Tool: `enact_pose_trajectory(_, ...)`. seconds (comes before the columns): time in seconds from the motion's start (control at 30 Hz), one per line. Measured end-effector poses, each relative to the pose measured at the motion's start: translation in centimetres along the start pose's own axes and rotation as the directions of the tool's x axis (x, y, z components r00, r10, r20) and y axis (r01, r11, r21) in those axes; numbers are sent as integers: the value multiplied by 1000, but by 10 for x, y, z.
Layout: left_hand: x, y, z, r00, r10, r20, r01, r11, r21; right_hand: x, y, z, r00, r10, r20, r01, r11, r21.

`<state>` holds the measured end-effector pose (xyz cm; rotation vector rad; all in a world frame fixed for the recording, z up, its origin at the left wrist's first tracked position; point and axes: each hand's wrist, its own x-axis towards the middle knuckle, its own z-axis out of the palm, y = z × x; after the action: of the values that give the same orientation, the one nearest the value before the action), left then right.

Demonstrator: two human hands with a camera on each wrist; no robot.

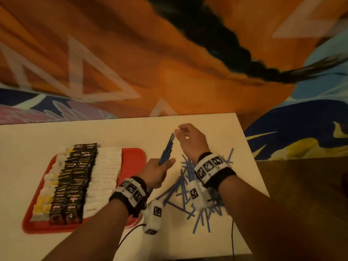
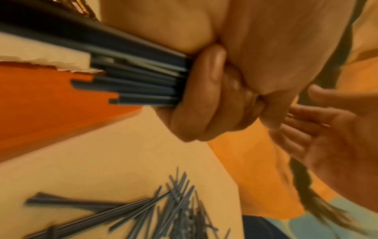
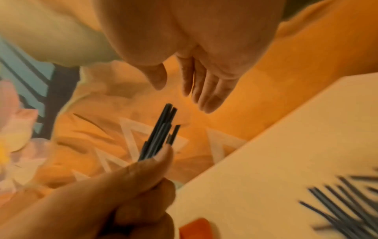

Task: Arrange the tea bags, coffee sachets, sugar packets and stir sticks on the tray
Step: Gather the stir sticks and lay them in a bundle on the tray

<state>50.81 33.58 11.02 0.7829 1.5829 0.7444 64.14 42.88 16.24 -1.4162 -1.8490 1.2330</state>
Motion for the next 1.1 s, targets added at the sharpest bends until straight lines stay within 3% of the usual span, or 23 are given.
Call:
enact_pose_trajectory(0.17, -24, 46, -19, 987, 159, 14, -158, 985, -67, 11, -70, 18, 972, -155, 176, 189, 963, -192)
enact_pose_trajectory(0.27, -38, 68, -37, 975, 223, 23, -218, 966, -139, 10, -100, 24, 972, -171, 160, 195, 969, -149)
enact_pose_trajectory(0.5, -72, 113, -77, 960, 276, 44, -260, 940, -223, 3, -172, 17, 922, -312, 231, 373, 878, -302)
enact_pose_trajectory(0.6, -84, 133, -93, 949, 316, 11, -298, 906, -301, -4, -200, 16, 901, -395, 182, 426, 886, -185)
enact_pose_trajectory(0.67, -92, 151, -106, 919, 393, -37, -378, 850, -367, -8, -211, 19, 924, -383, 20, 382, 924, 25)
enact_pose_trajectory(0.73, -101, 172, -122, 881, 464, -89, -454, 779, -433, -13, -212, 26, 968, -238, -74, 248, 945, 212)
enact_pose_trajectory(0.8, -110, 192, -140, 842, 523, -133, -518, 715, -470, -26, -210, 36, 998, -35, 58, 12, 936, 351)
enact_pose_trajectory(0.9, -121, 214, -159, 790, 581, -197, -599, 661, -452, -47, -220, 49, 942, 93, 322, -264, 799, 540)
enact_pose_trajectory(1.0, -131, 221, -166, 745, 619, -248, -658, 624, -421, -52, -241, 57, 891, 40, 453, -373, 635, 677)
enact_pose_trajectory(1.1, -140, 222, -172, 705, 648, -288, -704, 586, -401, -55, -261, 60, 888, 54, 456, -403, 568, 718)
